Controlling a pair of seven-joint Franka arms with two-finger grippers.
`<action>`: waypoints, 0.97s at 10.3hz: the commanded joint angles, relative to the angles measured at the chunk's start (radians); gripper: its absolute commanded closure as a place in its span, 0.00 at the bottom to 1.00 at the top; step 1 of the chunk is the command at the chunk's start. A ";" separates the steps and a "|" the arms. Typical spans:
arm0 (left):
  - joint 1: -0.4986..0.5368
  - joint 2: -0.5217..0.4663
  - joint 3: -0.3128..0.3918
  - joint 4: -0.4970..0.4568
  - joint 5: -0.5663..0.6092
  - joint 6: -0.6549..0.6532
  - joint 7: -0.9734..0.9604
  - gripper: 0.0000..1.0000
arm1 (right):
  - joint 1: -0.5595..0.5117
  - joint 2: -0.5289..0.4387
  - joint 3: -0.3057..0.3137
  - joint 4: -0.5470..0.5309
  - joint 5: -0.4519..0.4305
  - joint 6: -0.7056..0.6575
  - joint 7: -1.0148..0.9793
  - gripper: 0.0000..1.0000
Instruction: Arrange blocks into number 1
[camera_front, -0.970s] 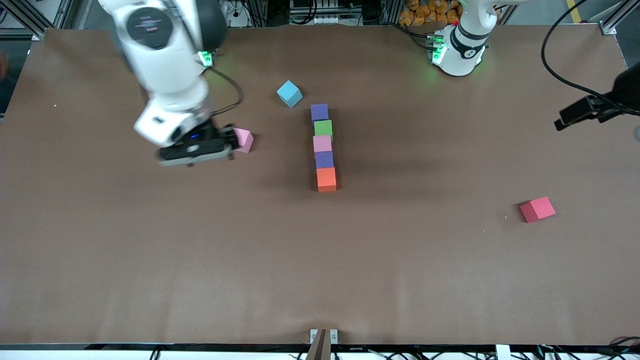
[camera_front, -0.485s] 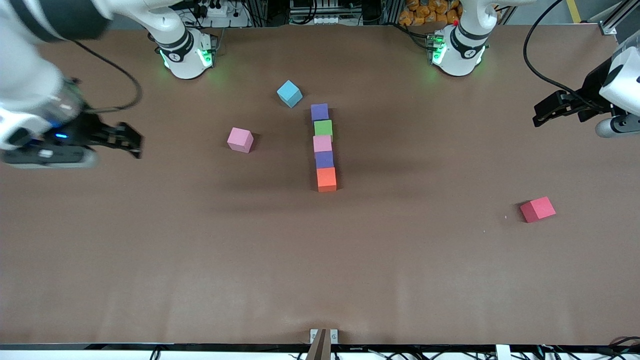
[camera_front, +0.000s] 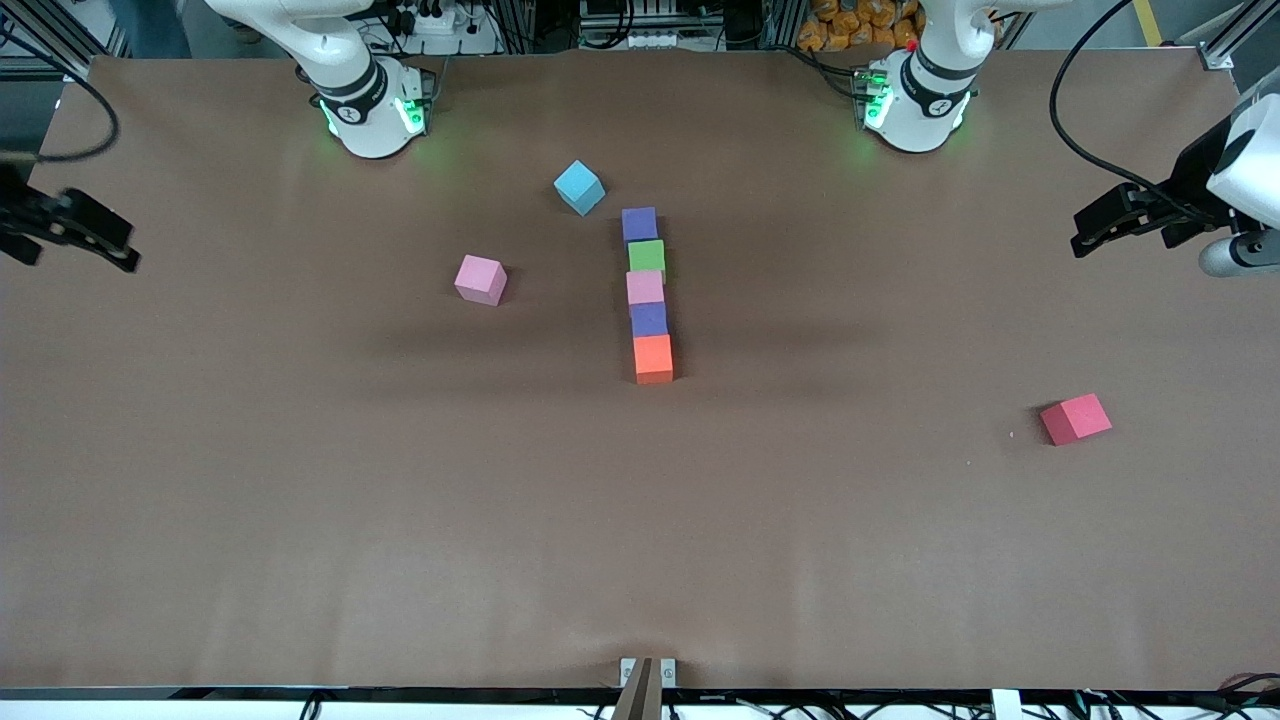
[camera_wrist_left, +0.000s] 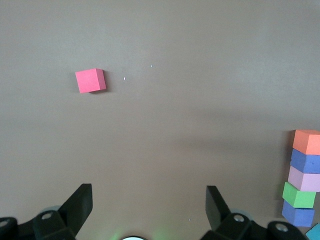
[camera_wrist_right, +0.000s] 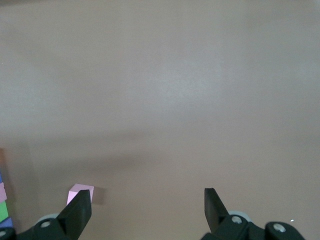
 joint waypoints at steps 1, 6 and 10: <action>0.054 -0.016 -0.053 -0.021 0.025 0.019 0.027 0.00 | -0.018 -0.041 0.006 -0.022 0.016 -0.050 -0.051 0.00; 0.059 -0.013 -0.053 -0.024 0.027 0.016 0.032 0.00 | -0.027 -0.071 -0.003 -0.100 0.018 -0.045 -0.109 0.00; 0.059 -0.009 -0.049 -0.011 0.025 0.009 0.036 0.00 | -0.027 -0.071 -0.006 -0.111 0.015 -0.038 -0.109 0.00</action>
